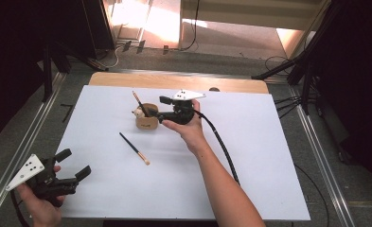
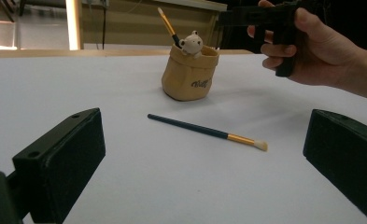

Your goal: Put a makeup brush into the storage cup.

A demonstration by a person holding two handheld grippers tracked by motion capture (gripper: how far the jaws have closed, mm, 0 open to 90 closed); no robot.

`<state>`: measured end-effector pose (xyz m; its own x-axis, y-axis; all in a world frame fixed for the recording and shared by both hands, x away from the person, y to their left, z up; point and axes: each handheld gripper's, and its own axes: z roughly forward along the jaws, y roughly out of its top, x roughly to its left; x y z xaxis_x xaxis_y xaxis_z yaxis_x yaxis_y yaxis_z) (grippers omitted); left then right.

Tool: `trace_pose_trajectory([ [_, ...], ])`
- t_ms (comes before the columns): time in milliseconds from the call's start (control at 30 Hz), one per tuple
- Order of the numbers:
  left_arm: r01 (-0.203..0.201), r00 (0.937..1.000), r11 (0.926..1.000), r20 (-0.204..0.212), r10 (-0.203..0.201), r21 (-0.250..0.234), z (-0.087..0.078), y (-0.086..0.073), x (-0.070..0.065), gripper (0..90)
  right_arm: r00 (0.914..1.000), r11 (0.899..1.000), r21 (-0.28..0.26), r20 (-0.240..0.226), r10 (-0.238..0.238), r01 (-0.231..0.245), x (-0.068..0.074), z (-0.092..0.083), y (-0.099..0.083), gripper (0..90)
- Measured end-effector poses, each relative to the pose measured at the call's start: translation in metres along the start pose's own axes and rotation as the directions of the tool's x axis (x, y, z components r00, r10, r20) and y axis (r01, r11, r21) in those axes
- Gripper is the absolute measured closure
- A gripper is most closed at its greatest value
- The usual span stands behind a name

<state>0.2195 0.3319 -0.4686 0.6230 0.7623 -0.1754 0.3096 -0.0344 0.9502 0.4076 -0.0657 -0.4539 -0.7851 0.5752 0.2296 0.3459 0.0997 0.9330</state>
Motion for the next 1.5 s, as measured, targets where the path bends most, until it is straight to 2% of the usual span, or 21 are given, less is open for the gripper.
trace_pose_trajectory([
  [100, -0.004, 1.0000, 1.0000, 0.002, 0.004, 0.004, 0.001, 0.000, 0.000, 0.0, 0.9997, 1.000, -0.002, -0.017, -0.020, 0.020, -0.003, -0.011, -0.001, 1.7],
  [133, -0.006, 1.0000, 1.0000, 0.004, 0.006, 0.005, 0.001, 0.000, 0.000, 0.0, 0.9995, 1.000, 0.000, -0.023, -0.021, 0.021, -0.005, -0.013, -0.002, 0.0],
  [233, -0.007, 1.0000, 0.9999, 0.005, 0.007, 0.008, 0.002, 0.000, -0.001, 0.0, 0.9991, 0.999, -0.005, -0.026, -0.034, 0.034, -0.007, -0.022, -0.004, 0.0],
  [433, -0.009, 0.9999, 0.9999, 0.005, 0.009, 0.012, 0.004, 0.000, -0.001, 0.0, 0.9986, 0.998, -0.013, 0.001, -0.053, 0.053, -0.007, -0.037, -0.010, 0.0],
  [733, -0.016, 0.9998, 0.9998, 0.007, 0.016, 0.015, 0.004, 0.000, -0.002, 0.0, 0.9985, 0.998, -0.026, 0.012, -0.054, 0.054, -0.006, -0.059, -0.014, 0.0],
  [1267, -0.019, 0.9998, 0.9996, 0.006, 0.019, 0.019, 0.005, 0.000, -0.003, 0.0, 0.9974, 0.997, -0.041, 0.011, -0.071, 0.072, -0.004, -0.080, -0.018, 0.0],
  [1500, -0.018, 0.9998, 0.9997, 0.010, 0.018, 0.018, 0.006, 0.000, -0.005, 0.0, 0.9965, 0.996, -0.046, 0.028, -0.079, 0.080, -0.003, -0.095, -0.019, 0.0],
])
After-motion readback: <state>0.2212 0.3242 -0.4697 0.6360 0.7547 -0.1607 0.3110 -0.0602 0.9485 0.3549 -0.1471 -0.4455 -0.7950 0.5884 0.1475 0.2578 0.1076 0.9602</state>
